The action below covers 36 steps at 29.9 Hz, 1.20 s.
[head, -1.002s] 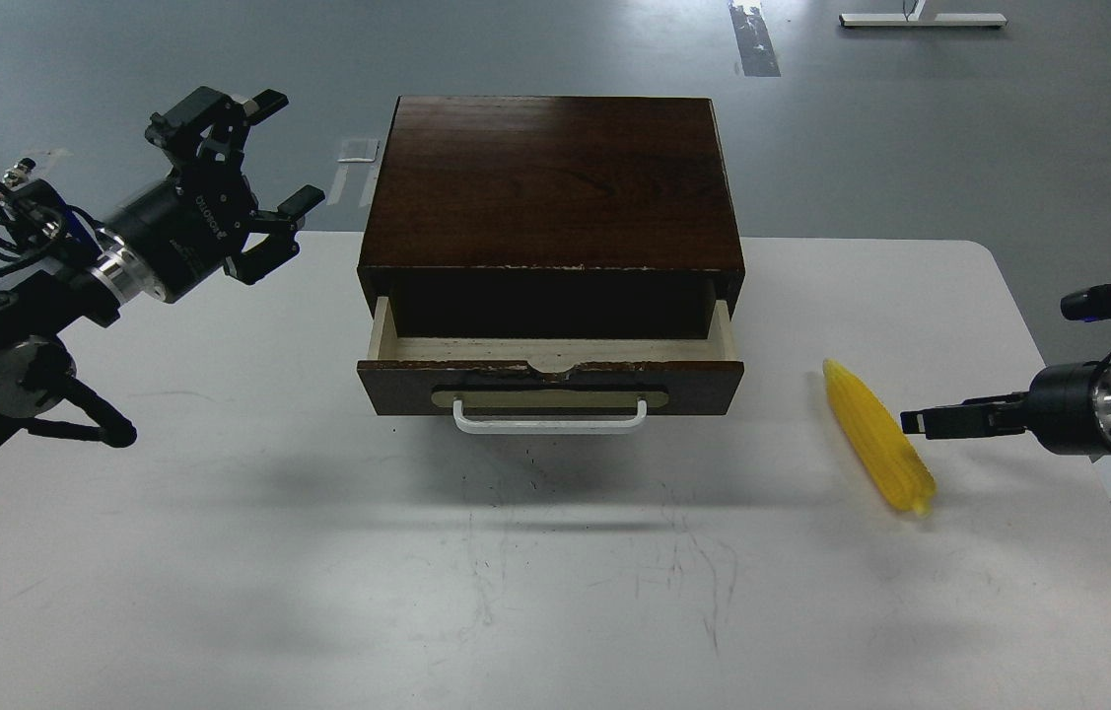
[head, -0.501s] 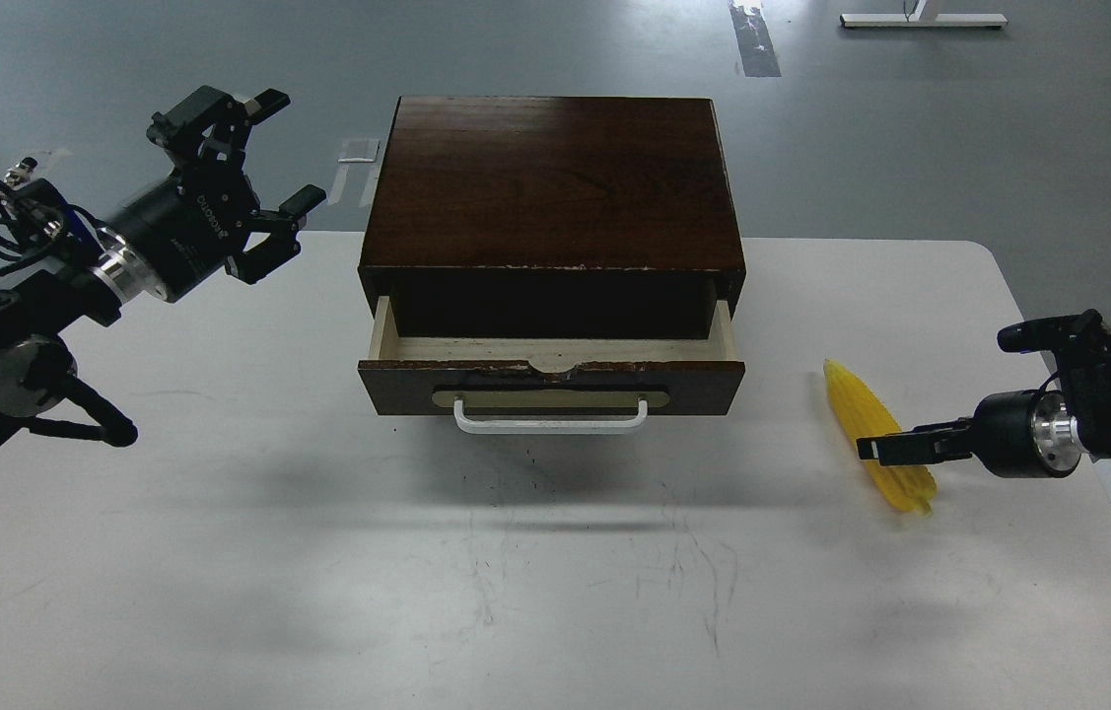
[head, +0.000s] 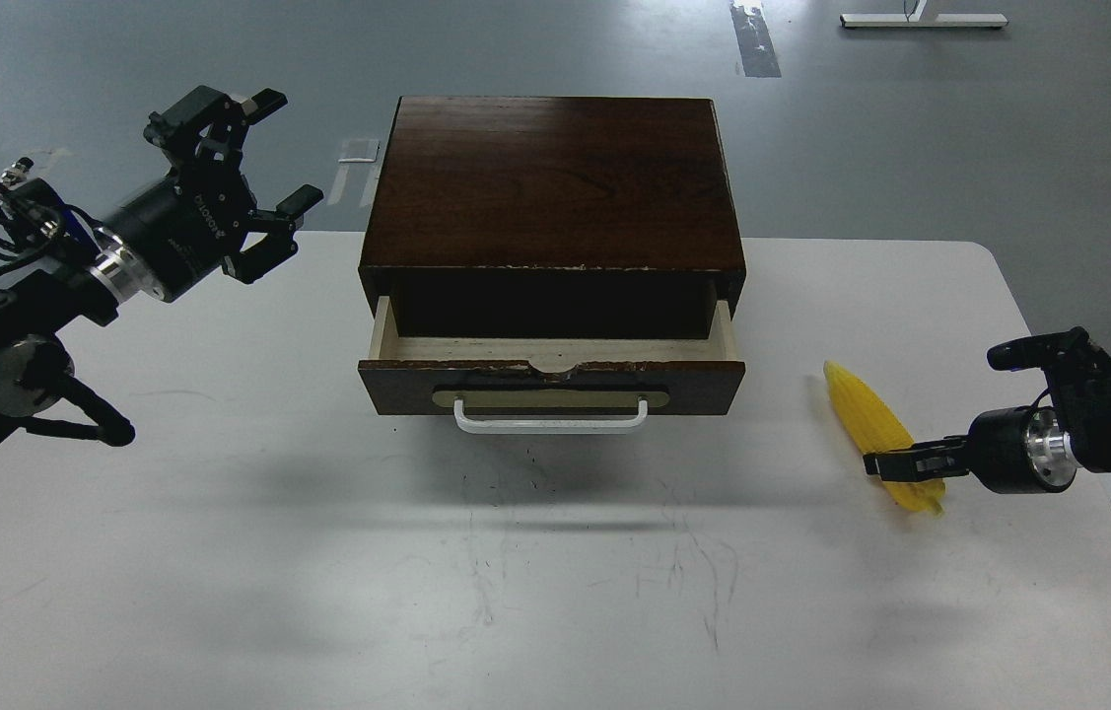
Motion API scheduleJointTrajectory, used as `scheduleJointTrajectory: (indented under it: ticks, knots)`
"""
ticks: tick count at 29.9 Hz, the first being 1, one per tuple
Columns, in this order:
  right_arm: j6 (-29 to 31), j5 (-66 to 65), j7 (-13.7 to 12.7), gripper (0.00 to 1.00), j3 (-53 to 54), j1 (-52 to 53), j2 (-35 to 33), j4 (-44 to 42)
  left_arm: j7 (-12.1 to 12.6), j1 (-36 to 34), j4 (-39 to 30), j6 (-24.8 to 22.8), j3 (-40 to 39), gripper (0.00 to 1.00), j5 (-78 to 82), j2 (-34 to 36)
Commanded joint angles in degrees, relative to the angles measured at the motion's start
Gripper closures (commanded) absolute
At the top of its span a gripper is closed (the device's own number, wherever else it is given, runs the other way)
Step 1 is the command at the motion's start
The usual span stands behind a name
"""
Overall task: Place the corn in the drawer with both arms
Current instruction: 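Grasp the corn cob with the right gripper and lift it, then carry the corn over the box and lower it into the open drawer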
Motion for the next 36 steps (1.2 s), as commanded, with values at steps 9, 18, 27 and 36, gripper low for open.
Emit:
scheduleJointTrajectory:
  ticks: [9,18,27,36]
  knots:
    - [0.1,0.4,0.0,0.83,0.1,21.7,-7.3,9.7,0.0,-0.3,-0.1,0.0,-0.1,0.02,0.0,-0.2]
    - [0.7,-0.1,0.0,0.82,-3.7,37.4,-1.6,16.4,0.1,-0.6,-0.3,0.2,-0.1,0.02,0.0,-0.2]
    - [0.5,-0.3,0.0,0.79,-13.0,48.9,15.0,18.4,0.1,-0.8,-0.3,0.5,-0.1,0.02,0.0,-0.2]
    - [-3.8,-5.0,0.0,0.80,-17.7,50.0,23.9,17.9,0.1,-0.8,-0.3,0.5,-0.1,0.02,0.0,-0.2]
